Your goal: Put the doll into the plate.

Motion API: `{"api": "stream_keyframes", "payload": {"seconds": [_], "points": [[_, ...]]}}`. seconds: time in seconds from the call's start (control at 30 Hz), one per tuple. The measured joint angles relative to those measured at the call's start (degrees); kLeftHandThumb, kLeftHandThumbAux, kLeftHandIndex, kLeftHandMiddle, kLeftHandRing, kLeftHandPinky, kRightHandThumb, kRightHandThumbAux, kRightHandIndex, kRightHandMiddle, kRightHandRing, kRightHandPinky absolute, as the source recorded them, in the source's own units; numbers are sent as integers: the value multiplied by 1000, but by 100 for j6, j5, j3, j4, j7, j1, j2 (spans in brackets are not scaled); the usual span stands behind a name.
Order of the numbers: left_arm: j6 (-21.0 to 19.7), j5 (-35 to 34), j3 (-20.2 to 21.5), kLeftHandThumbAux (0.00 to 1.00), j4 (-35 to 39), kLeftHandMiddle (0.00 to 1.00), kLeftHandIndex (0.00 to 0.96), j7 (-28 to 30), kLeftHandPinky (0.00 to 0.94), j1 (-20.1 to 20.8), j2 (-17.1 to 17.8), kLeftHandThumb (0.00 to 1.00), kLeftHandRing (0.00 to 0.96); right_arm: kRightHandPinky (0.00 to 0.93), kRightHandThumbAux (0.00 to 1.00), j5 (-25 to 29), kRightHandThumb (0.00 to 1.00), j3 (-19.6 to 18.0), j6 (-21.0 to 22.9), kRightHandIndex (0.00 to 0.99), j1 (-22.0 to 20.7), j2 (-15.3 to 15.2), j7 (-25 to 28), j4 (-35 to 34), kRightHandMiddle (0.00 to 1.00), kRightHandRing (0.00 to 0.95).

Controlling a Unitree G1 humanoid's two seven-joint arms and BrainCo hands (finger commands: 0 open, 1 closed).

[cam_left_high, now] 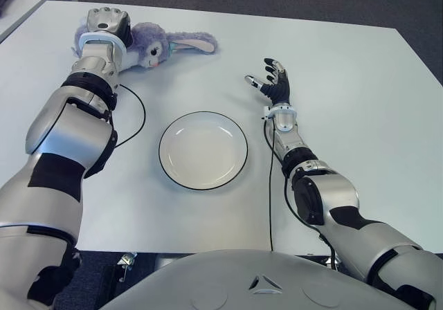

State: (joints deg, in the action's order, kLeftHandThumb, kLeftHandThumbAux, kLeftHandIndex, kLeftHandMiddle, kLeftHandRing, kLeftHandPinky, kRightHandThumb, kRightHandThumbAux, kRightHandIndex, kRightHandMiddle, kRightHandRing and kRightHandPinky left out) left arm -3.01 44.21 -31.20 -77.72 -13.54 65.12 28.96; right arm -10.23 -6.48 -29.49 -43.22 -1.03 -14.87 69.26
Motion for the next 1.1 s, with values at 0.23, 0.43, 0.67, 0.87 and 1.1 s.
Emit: {"api": "stream_keyframes", "payload": {"seconds": [0.23,0.43,0.67,0.87,1.1], "points": [[-75,-51,97,684,0,271,434,-1,272,-36,-20,734,209,119,795,54,38,-54,0,191,0,5,58,0,141,118],[-82,-56,147,688,1,280,437,-9,466,-70,-40,738,260,127,794,88,51,-104,0,191,0,12,100,0,140,116],[-58,-104,242,690,2,325,441,-34,640,-87,-44,747,308,123,806,117,63,-126,-1,192,0,16,138,0,141,116],[-2,-158,337,692,2,335,442,-78,634,-105,-57,749,316,127,811,121,58,-128,-1,207,0,16,137,0,149,125],[21,-175,375,666,4,446,452,-211,641,-116,-113,843,325,116,804,122,49,-129,-1,213,0,4,135,0,152,121]]}}
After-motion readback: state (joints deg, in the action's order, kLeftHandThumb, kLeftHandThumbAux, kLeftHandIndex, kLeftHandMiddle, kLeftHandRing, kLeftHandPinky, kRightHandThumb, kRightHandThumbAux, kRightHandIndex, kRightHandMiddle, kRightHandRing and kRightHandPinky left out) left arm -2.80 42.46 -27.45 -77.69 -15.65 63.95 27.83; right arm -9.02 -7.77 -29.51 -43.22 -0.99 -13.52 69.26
